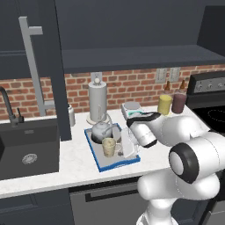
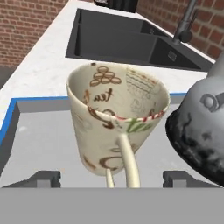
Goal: Pick the kettle from the counter and place it on the tray. Then pick the mug from the cabinet and place it on the tray. Then close the cabinet doors.
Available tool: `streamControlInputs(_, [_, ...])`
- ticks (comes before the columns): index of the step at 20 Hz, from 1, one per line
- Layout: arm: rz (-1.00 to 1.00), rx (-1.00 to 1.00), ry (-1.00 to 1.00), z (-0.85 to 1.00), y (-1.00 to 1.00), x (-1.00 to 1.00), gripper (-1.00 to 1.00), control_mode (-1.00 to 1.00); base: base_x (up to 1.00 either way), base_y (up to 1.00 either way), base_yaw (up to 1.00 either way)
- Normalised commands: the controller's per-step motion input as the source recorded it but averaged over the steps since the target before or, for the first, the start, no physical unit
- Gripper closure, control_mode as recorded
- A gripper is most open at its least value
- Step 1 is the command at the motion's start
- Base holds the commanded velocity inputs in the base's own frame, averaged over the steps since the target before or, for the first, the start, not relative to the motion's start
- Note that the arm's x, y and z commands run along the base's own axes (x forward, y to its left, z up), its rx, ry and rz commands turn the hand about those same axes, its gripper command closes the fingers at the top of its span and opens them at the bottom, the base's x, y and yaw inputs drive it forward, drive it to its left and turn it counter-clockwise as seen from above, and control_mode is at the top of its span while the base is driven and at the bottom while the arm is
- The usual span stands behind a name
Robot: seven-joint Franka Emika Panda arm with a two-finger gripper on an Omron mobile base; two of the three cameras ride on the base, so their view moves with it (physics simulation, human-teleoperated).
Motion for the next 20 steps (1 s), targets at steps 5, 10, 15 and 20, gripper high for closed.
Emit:
streamControlInputs(5, [0.0, 0.01, 0.0, 0.49, 0.0, -0.14, -1.0, -1.0, 0.0, 0.0, 0.0])
streamControlInputs(10, [-0.04, 0.0, 0.01, 0.87, -0.05, -0.29, -1.0, -1.0, 0.0, 0.0, 0.0])
streamControlInputs(15, [-0.2, 0.01, 0.21, 0.93, -0.3, -0.54, -1.0, -1.0, 0.0, 0.0, 0.0])
streamControlInputs(20, [-0.33, 0.09, 0.34, 0.72, -0.52, -0.39, -1.0, -1.0, 0.0, 0.0, 0.0])
